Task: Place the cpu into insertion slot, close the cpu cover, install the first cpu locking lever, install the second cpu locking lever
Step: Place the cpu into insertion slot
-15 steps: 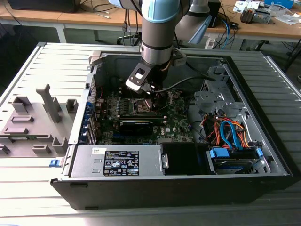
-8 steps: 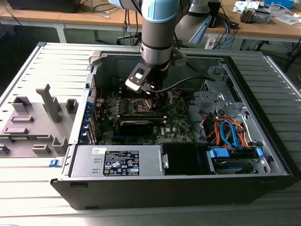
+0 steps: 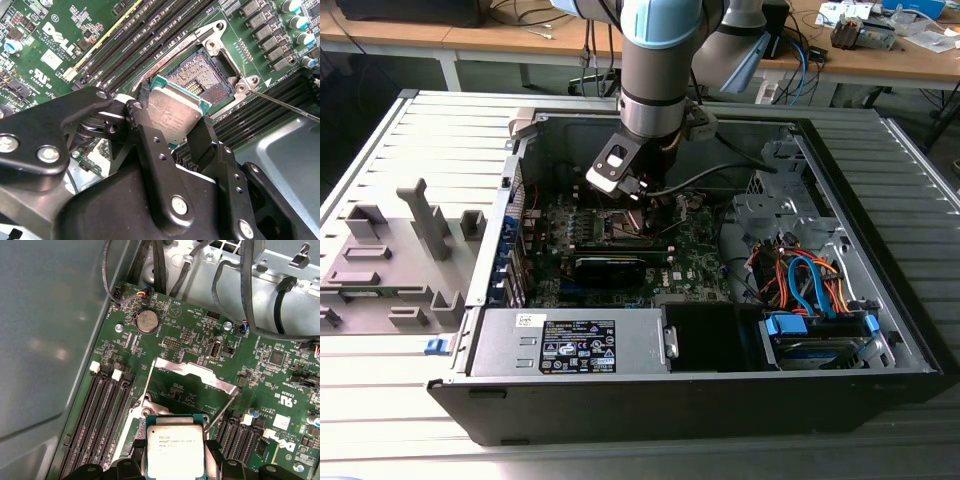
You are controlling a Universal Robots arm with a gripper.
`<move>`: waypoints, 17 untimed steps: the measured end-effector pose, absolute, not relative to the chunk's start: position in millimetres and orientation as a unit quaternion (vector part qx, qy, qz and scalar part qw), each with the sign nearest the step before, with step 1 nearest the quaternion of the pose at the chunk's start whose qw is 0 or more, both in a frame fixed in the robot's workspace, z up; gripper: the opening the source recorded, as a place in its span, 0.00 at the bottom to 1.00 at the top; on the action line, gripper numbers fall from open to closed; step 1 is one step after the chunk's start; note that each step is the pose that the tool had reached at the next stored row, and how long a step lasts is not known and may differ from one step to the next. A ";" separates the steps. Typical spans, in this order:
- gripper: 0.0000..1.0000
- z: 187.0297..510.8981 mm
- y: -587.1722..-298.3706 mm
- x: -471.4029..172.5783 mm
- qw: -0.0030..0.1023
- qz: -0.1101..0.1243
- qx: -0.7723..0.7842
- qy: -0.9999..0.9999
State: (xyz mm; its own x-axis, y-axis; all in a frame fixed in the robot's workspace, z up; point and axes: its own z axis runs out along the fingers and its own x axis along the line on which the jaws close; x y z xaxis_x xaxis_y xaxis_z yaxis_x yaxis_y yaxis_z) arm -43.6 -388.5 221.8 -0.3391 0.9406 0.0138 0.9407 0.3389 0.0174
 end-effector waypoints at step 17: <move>0.55 222.5 -384.0 -43.6 0.000 -0.010 -0.582 -0.813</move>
State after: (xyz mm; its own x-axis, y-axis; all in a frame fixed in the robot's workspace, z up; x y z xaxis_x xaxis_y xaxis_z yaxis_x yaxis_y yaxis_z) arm -43.6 -384.0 222.5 -0.3214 0.9469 0.0122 0.9469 0.3212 0.0169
